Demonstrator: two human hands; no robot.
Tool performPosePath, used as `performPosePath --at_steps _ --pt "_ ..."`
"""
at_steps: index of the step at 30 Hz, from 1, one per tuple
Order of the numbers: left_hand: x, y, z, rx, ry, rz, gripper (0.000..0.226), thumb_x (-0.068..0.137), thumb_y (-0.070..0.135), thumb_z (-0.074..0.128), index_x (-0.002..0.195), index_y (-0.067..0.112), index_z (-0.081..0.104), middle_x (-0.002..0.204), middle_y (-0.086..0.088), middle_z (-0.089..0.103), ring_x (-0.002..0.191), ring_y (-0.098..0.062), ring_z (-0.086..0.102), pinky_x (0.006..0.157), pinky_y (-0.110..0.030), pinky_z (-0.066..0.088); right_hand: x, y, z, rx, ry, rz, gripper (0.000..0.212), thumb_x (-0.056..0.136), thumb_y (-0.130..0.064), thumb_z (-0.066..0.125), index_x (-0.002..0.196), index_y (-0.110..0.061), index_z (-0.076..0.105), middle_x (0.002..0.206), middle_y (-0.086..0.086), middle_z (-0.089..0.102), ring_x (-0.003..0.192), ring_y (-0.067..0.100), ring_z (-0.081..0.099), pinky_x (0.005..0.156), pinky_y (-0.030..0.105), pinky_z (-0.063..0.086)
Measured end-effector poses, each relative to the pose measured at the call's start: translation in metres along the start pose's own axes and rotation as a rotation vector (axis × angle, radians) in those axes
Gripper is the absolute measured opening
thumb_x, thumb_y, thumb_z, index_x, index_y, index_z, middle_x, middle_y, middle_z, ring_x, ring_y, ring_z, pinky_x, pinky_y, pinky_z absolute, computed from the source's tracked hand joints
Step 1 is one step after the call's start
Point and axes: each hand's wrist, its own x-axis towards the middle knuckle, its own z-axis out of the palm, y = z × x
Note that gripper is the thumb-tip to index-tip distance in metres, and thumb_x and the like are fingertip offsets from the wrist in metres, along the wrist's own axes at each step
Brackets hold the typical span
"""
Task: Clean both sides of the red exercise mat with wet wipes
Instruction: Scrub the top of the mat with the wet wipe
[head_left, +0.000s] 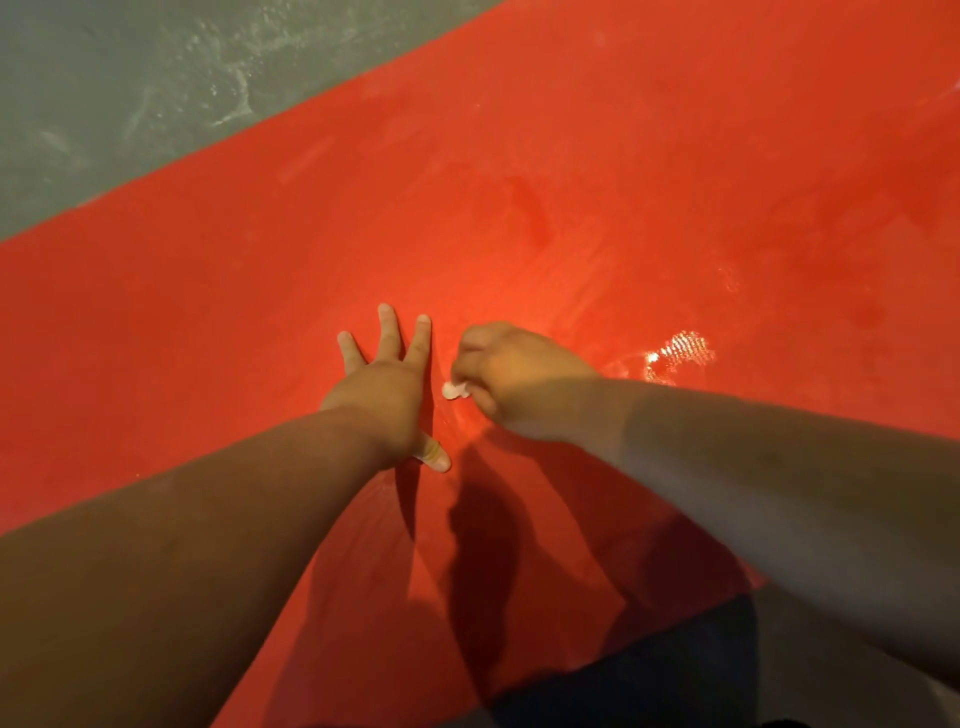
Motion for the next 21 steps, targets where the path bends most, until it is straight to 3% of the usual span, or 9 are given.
performPosePath --at_steps 3,7,9,14,17,21 --pt "0.000 0.000 0.000 0.011 0.005 0.000 0.150 0.053 0.045 0.090 0.147 0.031 -0.026 0.150 -0.004 -0.040 0.139 -0.051 -0.018 0.110 -0.058 0.023 0.010 0.044 -0.023 -0.110 0.143 0.102 0.024 0.087 -0.019 0.052 0.100 -0.011 0.070 0.100 0.012 0.059 0.101 0.033 0.054 0.087 0.037 0.041" --pt "-0.001 0.000 0.000 0.002 0.006 -0.003 0.149 0.054 0.044 0.090 0.146 0.033 -0.027 0.150 -0.002 -0.040 0.140 -0.050 -0.018 0.108 -0.060 0.026 0.015 0.092 -0.055 -0.202 0.359 0.490 0.024 0.089 -0.013 0.051 0.105 -0.010 0.069 0.105 0.016 0.057 0.104 0.036 0.051 0.088 0.036 0.037" --pt "-0.001 -0.001 0.000 0.005 0.013 -0.001 0.149 0.054 0.044 0.090 0.146 0.033 -0.027 0.150 -0.002 -0.040 0.139 -0.050 -0.018 0.108 -0.060 0.026 0.012 0.071 -0.044 -0.156 0.335 0.482 0.023 0.087 -0.010 0.050 0.103 -0.007 0.067 0.105 0.016 0.057 0.104 0.035 0.052 0.087 0.036 0.037" --pt "0.001 -0.002 0.002 0.004 0.027 0.006 0.149 0.054 0.046 0.089 0.147 0.031 -0.027 0.151 -0.005 -0.039 0.138 -0.052 -0.017 0.111 -0.059 0.019 -0.035 -0.009 0.011 -0.055 0.111 0.105 0.015 0.079 -0.007 0.055 0.089 -0.007 0.065 0.091 0.012 0.058 0.091 0.034 0.056 0.078 0.042 0.049" --pt "0.001 -0.002 0.003 0.012 0.041 0.004 0.149 0.054 0.047 0.089 0.147 0.033 -0.026 0.152 -0.003 -0.038 0.139 -0.051 -0.016 0.109 -0.060 0.022 -0.049 0.028 -0.010 -0.128 0.183 0.270 0.019 0.085 -0.015 0.055 0.099 -0.011 0.067 0.099 0.012 0.058 0.101 0.033 0.054 0.086 0.040 0.046" --pt "0.001 -0.001 0.003 0.018 0.041 0.000 0.149 0.054 0.047 0.089 0.147 0.034 -0.026 0.152 -0.002 -0.038 0.140 -0.051 -0.015 0.108 -0.062 0.023 -0.056 0.079 -0.047 -0.219 0.388 0.572 0.023 0.085 -0.011 0.053 0.101 -0.008 0.069 0.102 0.017 0.056 0.100 0.037 0.053 0.082 0.037 0.041"
